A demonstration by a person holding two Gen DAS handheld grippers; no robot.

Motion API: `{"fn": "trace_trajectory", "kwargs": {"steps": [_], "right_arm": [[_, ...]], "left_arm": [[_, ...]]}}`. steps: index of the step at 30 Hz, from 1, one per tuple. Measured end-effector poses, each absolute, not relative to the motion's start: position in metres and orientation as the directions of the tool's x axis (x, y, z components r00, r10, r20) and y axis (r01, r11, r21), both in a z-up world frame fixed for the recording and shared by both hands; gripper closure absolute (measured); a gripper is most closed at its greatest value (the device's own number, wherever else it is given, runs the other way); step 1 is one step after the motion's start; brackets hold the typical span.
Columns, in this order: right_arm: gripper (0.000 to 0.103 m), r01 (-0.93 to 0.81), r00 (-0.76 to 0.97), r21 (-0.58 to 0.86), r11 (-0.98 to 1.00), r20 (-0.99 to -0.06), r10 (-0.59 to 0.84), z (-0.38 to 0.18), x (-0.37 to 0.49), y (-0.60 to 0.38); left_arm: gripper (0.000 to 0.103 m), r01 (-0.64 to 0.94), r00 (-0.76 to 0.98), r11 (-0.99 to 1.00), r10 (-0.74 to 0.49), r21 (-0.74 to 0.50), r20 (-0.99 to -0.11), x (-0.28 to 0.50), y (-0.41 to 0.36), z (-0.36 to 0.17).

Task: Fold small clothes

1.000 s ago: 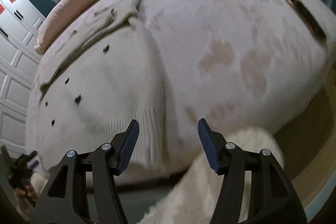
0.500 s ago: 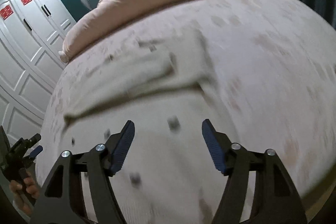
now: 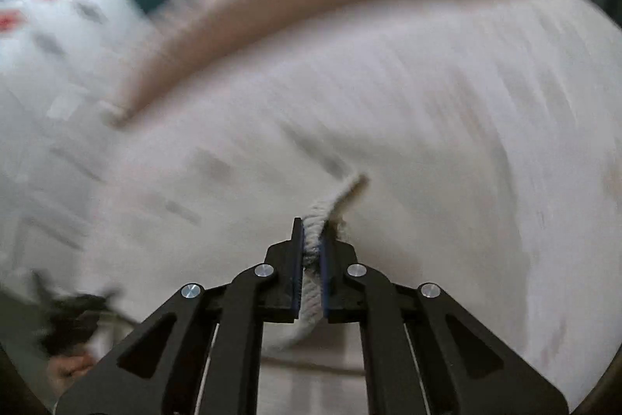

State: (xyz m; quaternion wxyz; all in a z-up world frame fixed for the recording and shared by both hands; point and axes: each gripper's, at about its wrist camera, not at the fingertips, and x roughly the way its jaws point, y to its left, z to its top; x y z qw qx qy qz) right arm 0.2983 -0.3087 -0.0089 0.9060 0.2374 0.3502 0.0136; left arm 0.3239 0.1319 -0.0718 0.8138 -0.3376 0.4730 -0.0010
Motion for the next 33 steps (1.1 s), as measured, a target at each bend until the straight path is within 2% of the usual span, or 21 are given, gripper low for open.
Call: {"fn": "trace_trajectory", "kwargs": {"steps": [2,3,4,6,7,9,12,13,14,16,17,20,21,24,25,26,27,28,30,33], "right_arm": [[0.097,0.069,0.843,0.473,0.878,-0.499,0.202,0.018,0.276,-0.313],[0.097,0.105,0.848,0.454,0.885,-0.506,0.159,0.011,0.274,-0.32],[0.097,0.208,0.783,0.399,0.893,-0.615,0.092,-0.022,0.286,-0.333],[0.097,0.339,0.588,0.305,0.89,-0.807,0.052,-0.094,0.309,-0.348],[0.097,0.355,0.509,0.245,0.902,-0.86,0.033,-0.122,0.314,-0.35],[0.094,0.314,0.571,0.229,0.922,-0.821,0.009,-0.109,0.304,-0.342],[0.091,0.368,0.62,0.222,0.903,-0.782,-0.06,-0.075,0.291,-0.335],[0.084,0.373,0.644,0.201,0.906,-0.759,-0.096,-0.061,0.287,-0.327],[0.08,0.347,0.676,0.195,0.917,-0.73,-0.101,-0.045,0.287,-0.312],[0.063,0.236,0.704,0.236,0.943,-0.71,0.001,-0.03,0.305,-0.285],[0.061,0.106,0.688,0.285,0.953,-0.712,0.136,-0.028,0.325,-0.254],[0.056,-0.118,0.632,0.332,0.936,-0.702,0.329,-0.036,0.37,-0.178],[0.054,-0.163,0.611,0.315,0.935,-0.712,0.346,-0.042,0.384,-0.156],[0.04,-0.262,0.533,0.24,0.935,-0.771,0.348,-0.067,0.425,-0.096],[0.039,-0.288,0.504,0.198,0.937,-0.8,0.324,-0.08,0.439,-0.076],[0.04,-0.299,0.488,0.173,0.939,-0.818,0.306,-0.087,0.441,-0.068],[0.056,-0.311,0.469,0.148,0.939,-0.835,0.287,-0.095,0.447,-0.059],[0.096,-0.323,0.459,0.125,0.938,-0.846,0.271,-0.101,0.452,-0.055],[0.1,-0.333,0.489,0.127,0.934,-0.824,0.286,-0.095,0.457,-0.055],[0.101,-0.3,0.598,0.199,0.933,-0.723,0.347,-0.06,0.455,-0.073]], "left_arm": [[0.097,-0.298,0.587,0.784,-0.299,-0.544,-0.752,0.317,0.132,-0.066],[0.097,-0.299,0.592,0.802,-0.269,-0.517,-0.76,0.313,0.13,-0.069],[0.097,-0.304,0.586,0.814,-0.25,-0.495,-0.771,0.312,0.128,-0.078],[0.096,-0.327,0.55,0.823,-0.234,-0.465,-0.802,0.312,0.125,-0.096],[0.094,-0.335,0.55,0.824,-0.223,-0.457,-0.805,0.31,0.124,-0.101],[0.092,-0.306,0.574,0.853,-0.19,-0.423,-0.797,0.307,0.118,-0.098],[0.089,-0.266,0.589,0.887,-0.16,-0.377,-0.792,0.304,0.111,-0.099],[0.089,-0.258,0.595,0.891,-0.158,-0.373,-0.788,0.304,0.11,-0.1],[0.089,-0.245,0.611,0.896,-0.154,-0.37,-0.777,0.301,0.11,-0.102],[0.088,-0.223,0.633,0.907,-0.143,-0.357,-0.76,0.297,0.108,-0.103],[0.088,-0.211,0.646,0.913,-0.137,-0.349,-0.751,0.295,0.106,-0.105],[0.087,-0.205,0.666,0.906,-0.149,-0.37,-0.731,0.293,0.107,-0.107],[0.087,-0.202,0.669,0.904,-0.153,-0.376,-0.727,0.29,0.108,-0.107],[0.087,-0.187,0.687,0.894,-0.177,-0.407,-0.705,0.287,0.111,-0.11],[0.087,-0.184,0.69,0.89,-0.186,-0.418,-0.699,0.286,0.113,-0.111],[0.087,-0.181,0.695,0.884,-0.195,-0.431,-0.692,0.286,0.114,-0.112],[0.087,-0.178,0.7,0.881,-0.199,-0.438,-0.686,0.285,0.114,-0.113],[0.087,-0.176,0.704,0.879,-0.202,-0.443,-0.681,0.285,0.115,-0.114],[0.086,-0.172,0.713,0.882,-0.197,-0.44,-0.673,0.283,0.114,-0.115],[0.085,-0.165,0.722,0.889,-0.186,-0.428,-0.666,0.282,0.111,-0.117]]}}
